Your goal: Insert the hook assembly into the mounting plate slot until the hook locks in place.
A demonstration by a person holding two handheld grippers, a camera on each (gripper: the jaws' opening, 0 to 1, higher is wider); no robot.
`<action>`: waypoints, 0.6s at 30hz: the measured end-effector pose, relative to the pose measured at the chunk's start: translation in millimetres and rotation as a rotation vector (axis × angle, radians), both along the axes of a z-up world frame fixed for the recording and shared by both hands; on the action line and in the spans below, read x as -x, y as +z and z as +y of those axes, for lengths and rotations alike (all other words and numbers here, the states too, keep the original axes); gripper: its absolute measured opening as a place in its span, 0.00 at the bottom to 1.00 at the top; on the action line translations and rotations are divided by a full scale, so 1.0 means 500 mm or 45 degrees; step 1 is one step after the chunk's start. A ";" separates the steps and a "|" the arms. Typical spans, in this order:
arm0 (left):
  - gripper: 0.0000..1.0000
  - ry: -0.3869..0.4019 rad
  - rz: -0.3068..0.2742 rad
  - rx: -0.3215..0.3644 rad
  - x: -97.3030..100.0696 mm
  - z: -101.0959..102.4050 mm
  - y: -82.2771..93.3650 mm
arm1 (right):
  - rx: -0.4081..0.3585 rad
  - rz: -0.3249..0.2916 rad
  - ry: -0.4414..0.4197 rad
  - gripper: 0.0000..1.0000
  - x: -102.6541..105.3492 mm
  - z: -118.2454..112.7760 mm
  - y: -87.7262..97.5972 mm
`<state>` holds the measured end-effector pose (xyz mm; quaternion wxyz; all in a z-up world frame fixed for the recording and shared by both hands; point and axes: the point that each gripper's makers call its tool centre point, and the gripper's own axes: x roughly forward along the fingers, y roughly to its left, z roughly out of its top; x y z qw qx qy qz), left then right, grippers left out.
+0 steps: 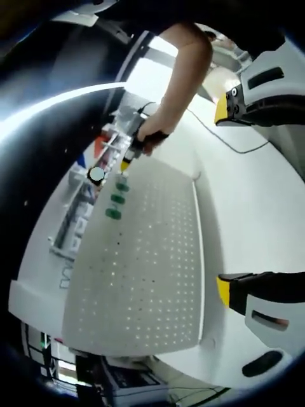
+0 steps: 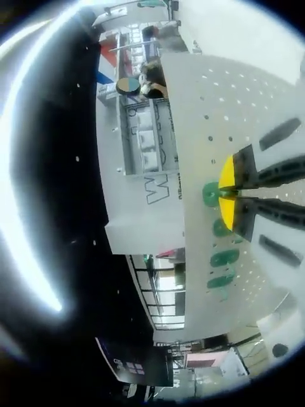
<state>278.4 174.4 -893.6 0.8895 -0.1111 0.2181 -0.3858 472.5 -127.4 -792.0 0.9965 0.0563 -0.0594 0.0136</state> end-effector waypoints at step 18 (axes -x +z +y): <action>0.96 -0.017 0.032 -0.013 0.001 -0.013 -0.019 | -0.009 -0.025 -0.053 0.00 -0.020 -0.012 -0.023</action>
